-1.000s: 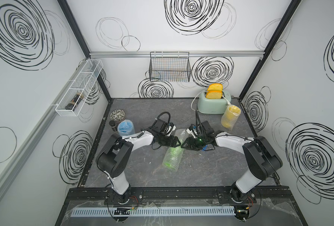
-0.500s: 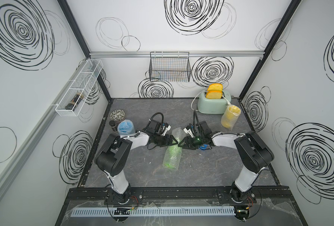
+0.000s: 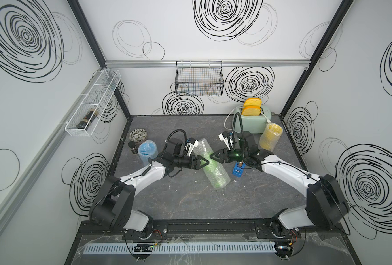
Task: Wrap wine glasses in bubble wrap
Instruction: Pick up the bubble wrap from the center of the board, then place the bubble wrap at the center of the board.
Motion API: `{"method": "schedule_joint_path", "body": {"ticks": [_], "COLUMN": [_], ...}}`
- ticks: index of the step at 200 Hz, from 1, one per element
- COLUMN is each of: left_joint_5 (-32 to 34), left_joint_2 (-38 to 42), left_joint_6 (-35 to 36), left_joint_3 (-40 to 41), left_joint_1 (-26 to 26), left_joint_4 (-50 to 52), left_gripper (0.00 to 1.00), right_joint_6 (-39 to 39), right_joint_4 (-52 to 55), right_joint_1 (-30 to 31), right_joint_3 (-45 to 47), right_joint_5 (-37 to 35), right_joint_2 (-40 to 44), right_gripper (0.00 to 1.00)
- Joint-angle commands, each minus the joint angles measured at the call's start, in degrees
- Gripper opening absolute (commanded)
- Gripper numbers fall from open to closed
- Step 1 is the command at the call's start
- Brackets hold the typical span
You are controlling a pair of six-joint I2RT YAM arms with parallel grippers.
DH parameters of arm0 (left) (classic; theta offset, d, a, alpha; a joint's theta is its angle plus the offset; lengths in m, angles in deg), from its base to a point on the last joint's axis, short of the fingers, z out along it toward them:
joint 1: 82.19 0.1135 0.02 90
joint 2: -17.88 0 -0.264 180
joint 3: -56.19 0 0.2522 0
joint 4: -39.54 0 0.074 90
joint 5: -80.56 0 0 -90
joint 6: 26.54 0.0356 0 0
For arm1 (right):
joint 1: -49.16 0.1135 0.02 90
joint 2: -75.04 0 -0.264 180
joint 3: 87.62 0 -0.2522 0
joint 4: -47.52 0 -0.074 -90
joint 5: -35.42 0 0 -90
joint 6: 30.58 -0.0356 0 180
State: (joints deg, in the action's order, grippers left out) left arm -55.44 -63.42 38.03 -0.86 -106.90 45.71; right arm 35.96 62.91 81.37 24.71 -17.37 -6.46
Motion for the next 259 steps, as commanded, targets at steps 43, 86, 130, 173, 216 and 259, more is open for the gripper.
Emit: {"method": "schedule_joint_path", "body": {"ticks": [43,86,130,173,216,259], "left_joint_5": [0.4,2.9,2.7,3.0,4.6,4.7], "left_joint_2": [9.1,10.4,11.5,13.4,15.8,19.1], "left_joint_6": [18.1,24.1,33.2,36.3,34.5,31.7], "left_joint_3": [7.8,7.7,8.2,11.6,12.4,13.0], "left_joint_1": [-3.2,-3.7,-5.6,-7.0,-4.7,-2.2], "left_joint_4": [-22.7,-20.5,-13.6,-8.5,-4.6,-2.3], "left_gripper": [0.79,0.77,0.76,0.76,0.79,0.82], "right_joint_6": [9.4,7.2,7.1,6.3,6.0,6.4], "right_joint_4": [-2.8,-2.6,-4.8,-3.9,-1.8,0.9], "right_joint_1": [2.1,2.0,2.8,4.2,5.1,6.3], "right_joint_3": [2.6,6.7,12.6,16.4,15.0,12.2], "right_joint_5": [-1.2,-1.9,-3.1,-6.2,-7.1,-8.1], "right_joint_2": [3.2,3.2,5.8,9.4,11.5,11.2], "right_gripper": [0.56,0.55,0.55,0.55,0.55,0.55]}}
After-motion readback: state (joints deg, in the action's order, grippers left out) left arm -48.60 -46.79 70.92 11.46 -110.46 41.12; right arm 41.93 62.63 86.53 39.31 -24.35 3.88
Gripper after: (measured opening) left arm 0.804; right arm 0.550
